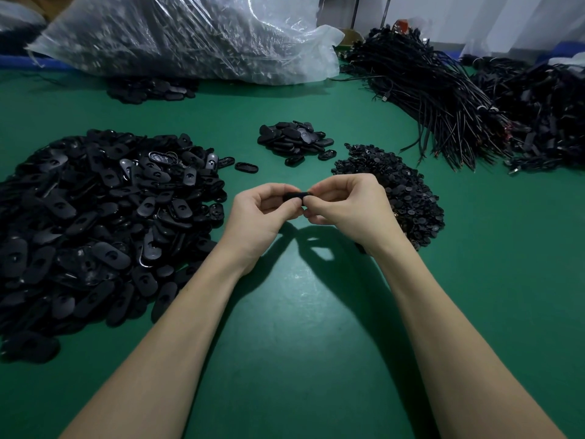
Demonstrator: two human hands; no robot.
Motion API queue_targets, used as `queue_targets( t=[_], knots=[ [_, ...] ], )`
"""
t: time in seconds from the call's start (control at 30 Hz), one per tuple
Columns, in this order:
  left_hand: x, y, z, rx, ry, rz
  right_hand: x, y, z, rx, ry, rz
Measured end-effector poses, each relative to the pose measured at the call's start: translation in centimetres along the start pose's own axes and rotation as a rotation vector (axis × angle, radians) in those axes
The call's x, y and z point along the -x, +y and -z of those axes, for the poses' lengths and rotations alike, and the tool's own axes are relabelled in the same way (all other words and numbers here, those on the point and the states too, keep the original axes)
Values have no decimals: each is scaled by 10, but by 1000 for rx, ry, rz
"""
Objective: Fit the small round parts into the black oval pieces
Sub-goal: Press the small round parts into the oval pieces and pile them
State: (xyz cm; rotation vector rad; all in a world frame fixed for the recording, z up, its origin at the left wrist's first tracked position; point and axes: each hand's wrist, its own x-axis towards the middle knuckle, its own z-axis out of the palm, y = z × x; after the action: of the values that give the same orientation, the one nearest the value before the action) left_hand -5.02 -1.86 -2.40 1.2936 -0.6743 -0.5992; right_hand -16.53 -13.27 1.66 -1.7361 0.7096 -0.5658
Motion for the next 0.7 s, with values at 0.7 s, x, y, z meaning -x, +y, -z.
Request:
queue_targets(
  t=[0.7],
  knots=[
    [-2,-5,-5,-171,74,-12,1,5,-2,232,2,108]
  ],
)
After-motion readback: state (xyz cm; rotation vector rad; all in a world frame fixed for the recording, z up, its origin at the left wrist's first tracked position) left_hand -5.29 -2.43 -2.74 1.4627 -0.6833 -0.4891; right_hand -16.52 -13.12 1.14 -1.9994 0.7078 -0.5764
